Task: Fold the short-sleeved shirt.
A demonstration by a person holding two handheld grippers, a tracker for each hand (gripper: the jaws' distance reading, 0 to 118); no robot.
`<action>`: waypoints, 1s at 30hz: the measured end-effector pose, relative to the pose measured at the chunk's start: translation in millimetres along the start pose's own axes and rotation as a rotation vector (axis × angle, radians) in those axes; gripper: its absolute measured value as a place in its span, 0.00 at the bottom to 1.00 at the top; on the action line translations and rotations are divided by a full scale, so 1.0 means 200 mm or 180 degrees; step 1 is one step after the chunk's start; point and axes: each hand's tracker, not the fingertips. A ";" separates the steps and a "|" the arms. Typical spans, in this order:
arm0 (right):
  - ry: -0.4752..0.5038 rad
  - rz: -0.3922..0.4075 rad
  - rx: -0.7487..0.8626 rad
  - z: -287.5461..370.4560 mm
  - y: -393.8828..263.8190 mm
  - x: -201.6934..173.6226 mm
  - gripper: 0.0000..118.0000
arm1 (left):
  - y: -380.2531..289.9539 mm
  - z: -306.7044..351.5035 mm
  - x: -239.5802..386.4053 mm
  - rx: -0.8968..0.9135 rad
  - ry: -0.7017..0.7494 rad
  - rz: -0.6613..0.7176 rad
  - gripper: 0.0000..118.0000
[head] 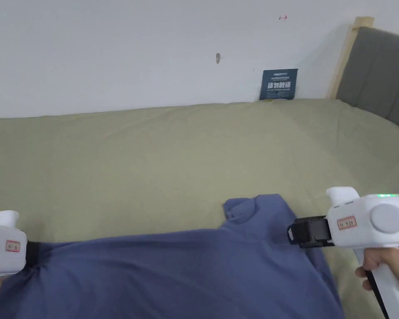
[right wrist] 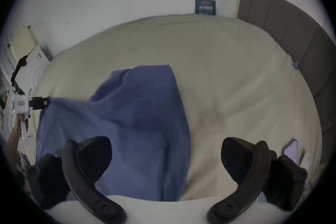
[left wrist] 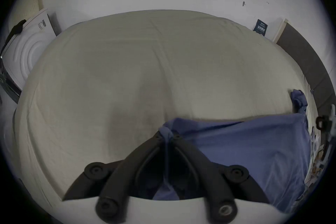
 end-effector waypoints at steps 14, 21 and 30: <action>0.0144 0.0015 -0.0164 0.07 0.03 -0.05 0.04 | -0.01 0.17 -0.04 0.0051 -0.0075 0.0089 0.02; 0.0356 0.0226 0.0488 0.74 0.05 -0.16 0.05 | -0.02 0.87 -0.09 0.0451 -0.0054 -0.0036 0.02; 0.0495 0.0439 0.1371 1.70 0.17 -0.29 0.05 | 0.04 1.93 -0.15 0.1339 0.0035 -0.0032 0.02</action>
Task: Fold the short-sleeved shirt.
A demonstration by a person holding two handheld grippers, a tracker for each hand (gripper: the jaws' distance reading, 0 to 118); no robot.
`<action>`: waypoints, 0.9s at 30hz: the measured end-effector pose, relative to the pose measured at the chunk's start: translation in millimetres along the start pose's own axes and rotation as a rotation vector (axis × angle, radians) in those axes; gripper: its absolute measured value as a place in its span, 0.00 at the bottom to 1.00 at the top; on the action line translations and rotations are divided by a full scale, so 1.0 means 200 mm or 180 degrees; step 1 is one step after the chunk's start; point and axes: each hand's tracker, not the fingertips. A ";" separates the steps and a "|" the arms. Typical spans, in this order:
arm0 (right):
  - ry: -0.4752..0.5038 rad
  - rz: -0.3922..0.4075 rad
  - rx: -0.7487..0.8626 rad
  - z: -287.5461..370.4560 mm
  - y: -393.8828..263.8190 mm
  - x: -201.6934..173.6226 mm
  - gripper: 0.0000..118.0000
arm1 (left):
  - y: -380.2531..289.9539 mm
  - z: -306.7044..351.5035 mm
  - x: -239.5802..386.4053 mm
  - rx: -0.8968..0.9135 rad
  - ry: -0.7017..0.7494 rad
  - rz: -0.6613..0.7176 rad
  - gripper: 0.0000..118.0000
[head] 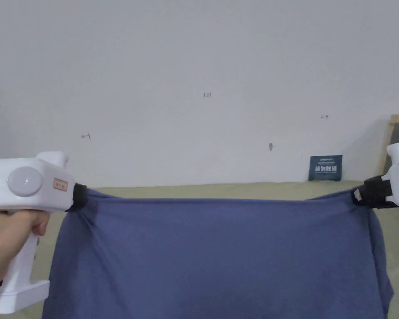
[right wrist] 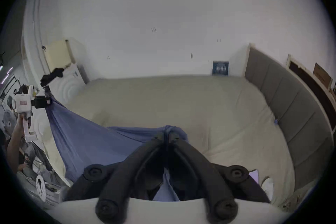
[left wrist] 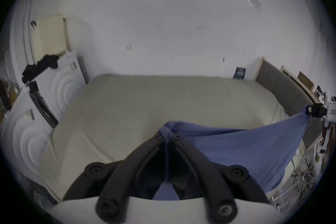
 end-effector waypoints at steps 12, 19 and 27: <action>-0.0019 0.0015 0.0646 0.44 0.41 -0.17 0.05 | 0.33 0.51 -0.04 0.0611 0.0182 0.0041 0.02; -0.0172 0.0080 0.0672 0.30 0.64 -0.19 0.05 | 0.49 0.35 -0.05 0.0627 0.0221 0.0193 0.02; -0.0257 0.0085 0.0754 0.01 0.94 -0.17 0.05 | 0.75 0.00 -0.06 0.0615 0.0297 0.0173 0.02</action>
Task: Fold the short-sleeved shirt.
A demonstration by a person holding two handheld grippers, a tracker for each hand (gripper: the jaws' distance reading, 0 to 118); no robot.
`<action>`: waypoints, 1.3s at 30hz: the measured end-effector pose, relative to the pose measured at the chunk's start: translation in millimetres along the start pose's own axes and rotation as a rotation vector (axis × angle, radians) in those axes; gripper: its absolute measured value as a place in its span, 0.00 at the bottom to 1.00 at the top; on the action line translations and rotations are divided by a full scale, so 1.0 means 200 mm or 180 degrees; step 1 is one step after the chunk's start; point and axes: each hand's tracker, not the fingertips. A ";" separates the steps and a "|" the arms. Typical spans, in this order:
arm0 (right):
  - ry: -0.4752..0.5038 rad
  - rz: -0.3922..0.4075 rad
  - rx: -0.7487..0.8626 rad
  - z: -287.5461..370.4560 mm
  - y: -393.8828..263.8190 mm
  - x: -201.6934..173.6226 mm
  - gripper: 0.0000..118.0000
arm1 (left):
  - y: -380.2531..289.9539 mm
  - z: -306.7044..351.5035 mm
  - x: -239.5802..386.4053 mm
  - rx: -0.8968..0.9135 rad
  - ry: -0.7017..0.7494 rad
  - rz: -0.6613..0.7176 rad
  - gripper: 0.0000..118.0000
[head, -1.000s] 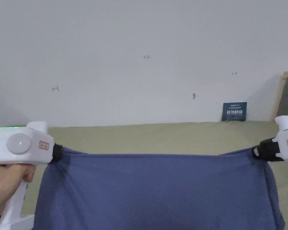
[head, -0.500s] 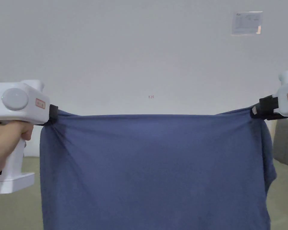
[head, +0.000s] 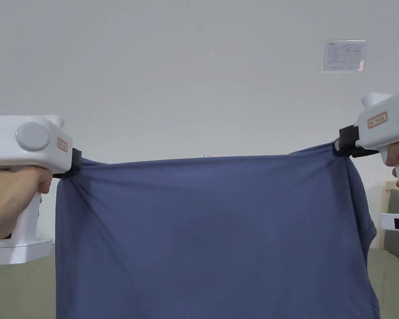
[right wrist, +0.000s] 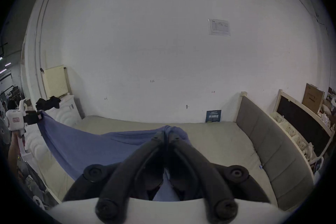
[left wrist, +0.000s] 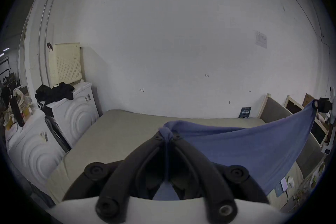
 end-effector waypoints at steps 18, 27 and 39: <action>-0.0224 0.0290 0.0150 -0.77 0.30 -0.07 0.05 | 0.22 -0.72 0.16 0.0072 0.0380 -0.0108 0.02; -0.0237 0.0202 -0.0166 -1.11 -0.06 -0.02 0.05 | -0.13 -1.07 0.19 -0.0184 0.0333 -0.0168 0.02; -0.0069 -0.0051 -0.0975 -0.78 -1.32 0.11 0.05 | -1.13 -0.93 0.10 -0.0863 -0.0001 -0.0308 0.02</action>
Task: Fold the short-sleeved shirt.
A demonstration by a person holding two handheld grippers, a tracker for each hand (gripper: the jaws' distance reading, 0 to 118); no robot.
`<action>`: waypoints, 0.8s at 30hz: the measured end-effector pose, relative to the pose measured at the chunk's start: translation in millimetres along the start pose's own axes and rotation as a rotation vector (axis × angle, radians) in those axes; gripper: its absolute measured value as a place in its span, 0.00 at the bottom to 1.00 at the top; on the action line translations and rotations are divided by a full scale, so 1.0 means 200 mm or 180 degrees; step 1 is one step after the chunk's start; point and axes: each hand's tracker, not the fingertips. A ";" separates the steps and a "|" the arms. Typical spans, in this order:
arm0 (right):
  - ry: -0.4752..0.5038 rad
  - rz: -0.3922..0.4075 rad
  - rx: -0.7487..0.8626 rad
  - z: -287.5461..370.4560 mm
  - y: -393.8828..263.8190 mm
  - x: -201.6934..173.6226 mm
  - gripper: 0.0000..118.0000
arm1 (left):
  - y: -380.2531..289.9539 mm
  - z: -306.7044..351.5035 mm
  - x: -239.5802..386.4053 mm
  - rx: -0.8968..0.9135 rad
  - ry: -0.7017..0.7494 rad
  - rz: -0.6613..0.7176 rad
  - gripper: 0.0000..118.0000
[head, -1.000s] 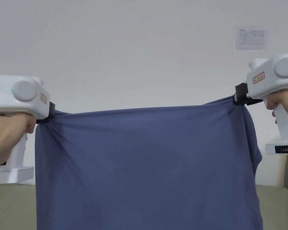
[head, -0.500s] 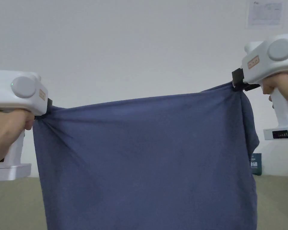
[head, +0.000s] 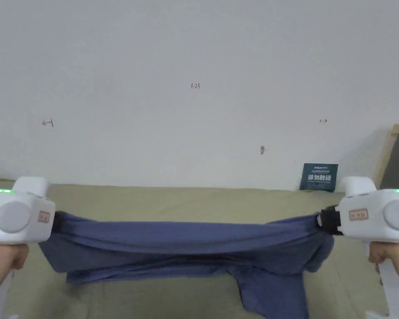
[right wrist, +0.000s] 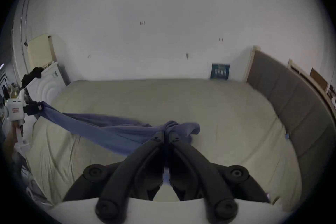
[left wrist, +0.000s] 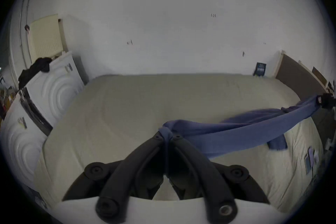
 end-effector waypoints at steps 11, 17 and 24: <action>0.0218 -0.0238 -0.0476 0.62 -1.15 0.05 0.05 | -0.92 0.63 -0.13 -0.0360 -0.0265 0.0141 0.02; 0.0261 -0.0398 -0.0547 0.87 -1.50 0.05 0.05 | -1.27 0.95 -0.17 -0.0459 -0.0298 0.0179 0.02; 0.0250 -0.0326 -0.0604 1.02 -1.68 0.07 0.05 | -1.54 1.11 -0.19 -0.0686 -0.0377 0.0226 0.02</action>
